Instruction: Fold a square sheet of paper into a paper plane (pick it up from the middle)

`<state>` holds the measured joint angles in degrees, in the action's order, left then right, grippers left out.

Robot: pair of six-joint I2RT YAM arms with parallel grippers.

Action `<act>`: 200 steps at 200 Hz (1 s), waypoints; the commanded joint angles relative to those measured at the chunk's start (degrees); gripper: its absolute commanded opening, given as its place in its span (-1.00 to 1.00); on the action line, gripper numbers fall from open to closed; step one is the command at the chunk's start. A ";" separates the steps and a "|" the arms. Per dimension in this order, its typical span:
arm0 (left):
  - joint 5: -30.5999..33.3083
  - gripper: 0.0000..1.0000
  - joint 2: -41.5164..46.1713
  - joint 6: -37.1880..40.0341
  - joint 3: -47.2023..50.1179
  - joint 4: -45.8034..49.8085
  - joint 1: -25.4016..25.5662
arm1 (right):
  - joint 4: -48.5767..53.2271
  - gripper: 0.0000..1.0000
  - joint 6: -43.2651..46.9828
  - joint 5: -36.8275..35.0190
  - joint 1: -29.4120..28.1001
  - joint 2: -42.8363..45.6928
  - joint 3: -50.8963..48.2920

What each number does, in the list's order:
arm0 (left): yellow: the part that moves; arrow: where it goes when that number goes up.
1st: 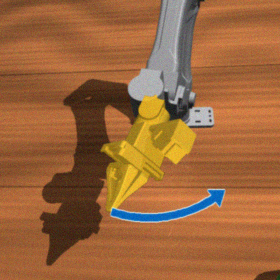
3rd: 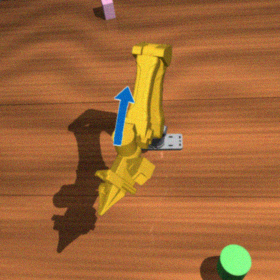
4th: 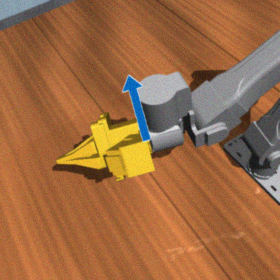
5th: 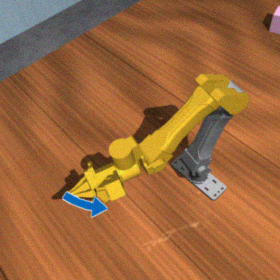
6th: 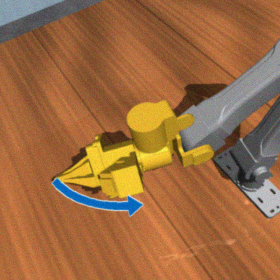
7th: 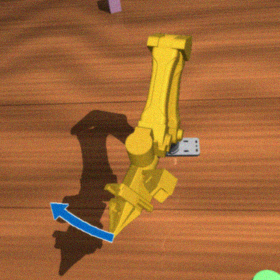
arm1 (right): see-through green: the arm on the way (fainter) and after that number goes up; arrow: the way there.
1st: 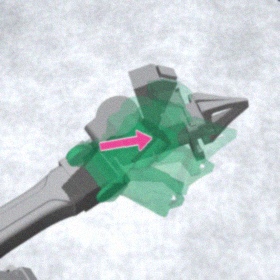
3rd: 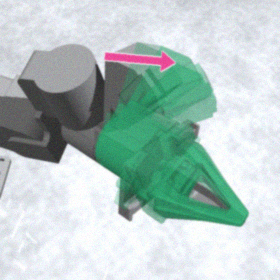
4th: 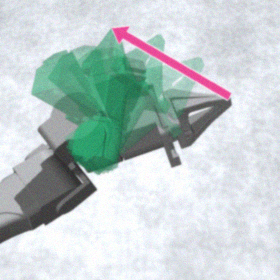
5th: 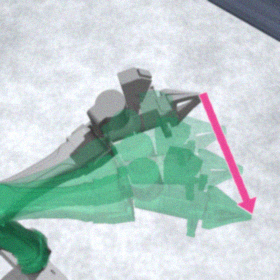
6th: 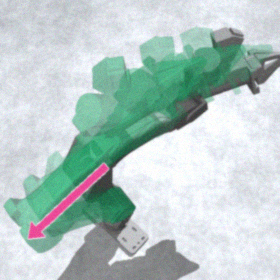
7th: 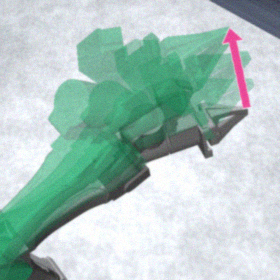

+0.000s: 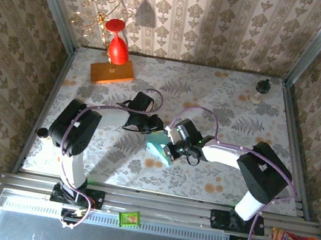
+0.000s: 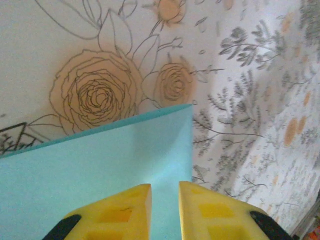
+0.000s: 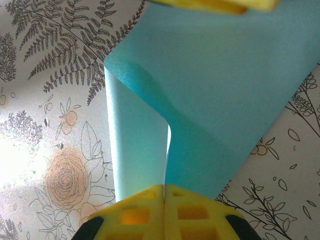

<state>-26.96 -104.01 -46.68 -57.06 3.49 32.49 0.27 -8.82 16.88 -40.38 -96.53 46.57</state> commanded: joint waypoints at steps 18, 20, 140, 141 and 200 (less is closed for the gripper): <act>2.53 -0.61 1.06 1.58 2.15 3.29 -1.82 | 1.19 -0.85 -0.49 0.11 0.21 -1.54 1.98; 2.46 -0.62 0.97 1.65 2.20 3.33 -1.82 | 1.17 -0.85 -0.49 0.09 0.26 -1.49 1.96; 0.77 -0.79 -4.01 3.52 0.91 4.73 -0.54 | 1.48 -0.86 -0.81 -2.51 0.26 -1.94 2.32; 0.77 -0.79 -4.05 3.56 0.94 4.75 -0.52 | 1.44 -0.86 -0.83 -2.54 0.24 -1.88 2.36; 0.51 -0.80 -4.93 3.92 0.68 5.13 -0.32 | 2.10 -0.85 -0.83 -2.40 0.22 -2.51 2.92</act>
<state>-27.03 -106.59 -44.23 -56.62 5.58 31.53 0.54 -9.23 15.16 -40.38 -97.93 48.03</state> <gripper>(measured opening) 0.101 0.074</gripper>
